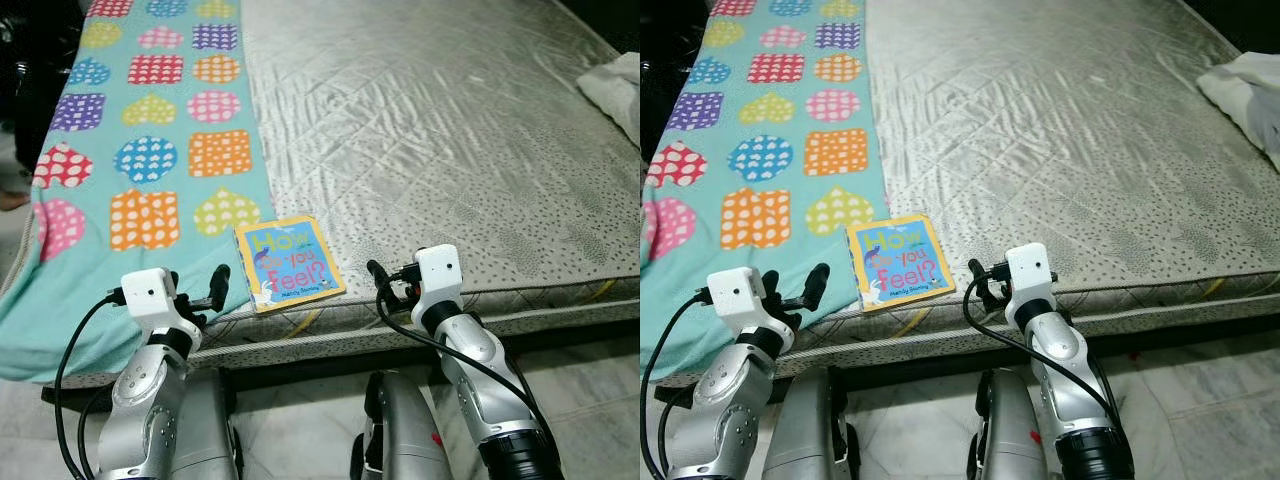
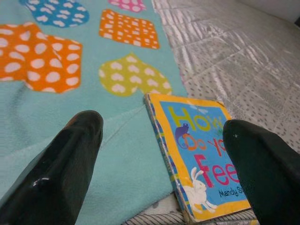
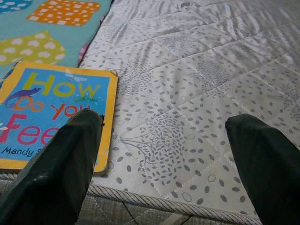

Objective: Clean up the room

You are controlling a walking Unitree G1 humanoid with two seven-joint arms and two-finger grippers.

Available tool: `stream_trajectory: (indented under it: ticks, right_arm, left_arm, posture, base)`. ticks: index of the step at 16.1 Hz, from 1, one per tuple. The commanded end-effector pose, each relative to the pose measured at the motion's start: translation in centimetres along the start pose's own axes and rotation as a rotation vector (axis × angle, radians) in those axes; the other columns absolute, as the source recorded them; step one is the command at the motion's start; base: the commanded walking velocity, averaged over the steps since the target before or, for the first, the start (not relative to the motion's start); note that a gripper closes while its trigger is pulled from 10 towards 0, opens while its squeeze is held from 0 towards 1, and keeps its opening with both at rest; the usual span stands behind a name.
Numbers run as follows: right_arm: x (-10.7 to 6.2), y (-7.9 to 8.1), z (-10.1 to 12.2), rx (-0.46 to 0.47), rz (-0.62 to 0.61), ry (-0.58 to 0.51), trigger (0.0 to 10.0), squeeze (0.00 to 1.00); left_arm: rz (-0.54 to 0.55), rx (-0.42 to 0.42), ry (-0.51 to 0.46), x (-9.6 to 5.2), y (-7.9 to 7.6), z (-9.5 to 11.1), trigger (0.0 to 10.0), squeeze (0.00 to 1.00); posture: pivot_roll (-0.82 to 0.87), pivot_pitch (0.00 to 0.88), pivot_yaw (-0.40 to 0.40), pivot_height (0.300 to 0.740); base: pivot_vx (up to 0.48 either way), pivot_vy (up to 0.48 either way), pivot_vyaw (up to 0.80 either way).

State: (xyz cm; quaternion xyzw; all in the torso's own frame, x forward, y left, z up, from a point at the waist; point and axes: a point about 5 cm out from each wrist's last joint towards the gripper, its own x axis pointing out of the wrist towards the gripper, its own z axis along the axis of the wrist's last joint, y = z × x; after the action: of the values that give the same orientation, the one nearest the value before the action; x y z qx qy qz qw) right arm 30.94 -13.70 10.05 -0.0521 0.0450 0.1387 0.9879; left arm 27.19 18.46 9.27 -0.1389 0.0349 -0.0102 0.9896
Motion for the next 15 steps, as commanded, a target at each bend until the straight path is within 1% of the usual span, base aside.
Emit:
stream_trajectory:
  ticks: [1, 3, 6, 10, 13, 15]
  right_arm:
    - [-0.13, -0.17, -0.39, 0.004, -0.001, 0.013, 10.0, 0.00]
    - [-0.10, -0.18, -0.39, 0.004, 0.001, 0.014, 10.0, 0.00]
    - [-0.06, -0.21, -0.39, 0.005, 0.000, 0.014, 10.0, 0.00]
    - [-0.01, -0.22, -0.31, 0.009, 0.001, 0.009, 10.0, 0.00]
    - [-0.01, -0.27, -0.30, 0.017, -0.006, 0.008, 10.0, 0.00]
    - [0.02, -0.31, -0.32, 0.022, -0.009, 0.008, 10.0, 0.00]
  left_arm:
    - [0.000, 0.005, 0.014, -0.13, 0.13, -0.37, 10.0, 0.00]
    - [-0.003, 0.004, 0.010, -0.12, 0.09, -0.33, 10.0, 0.00]
    - [-0.004, 0.002, 0.006, -0.12, 0.05, -0.28, 10.0, 0.00]
    - [-0.004, 0.000, 0.007, -0.07, 0.02, -0.25, 10.0, 0.00]
    - [-0.004, 0.002, 0.009, -0.02, 0.04, -0.26, 10.0, 0.00]
    - [0.006, 0.000, 0.013, -0.03, 0.15, -0.31, 10.0, 0.00]
  posture:
    - [-0.11, 0.197, -0.070, 0.578]
    - [-0.11, 0.197, -0.071, 0.569]
    - [-0.11, 0.200, -0.072, 0.529]
    - [-0.11, 0.201, -0.072, 0.489]
    - [-0.11, 0.201, -0.071, 0.484]
    - [-0.11, 0.200, -0.071, 0.484]
  base:
    - [0.240, 0.000, 0.00]
    - [0.300, 0.000, 0.00]
    - [0.359, 0.000, 0.00]
    - [0.363, 0.000, 0.00]
    - [0.311, 0.000, 0.00]
    - [0.000, 0.000, 0.00]
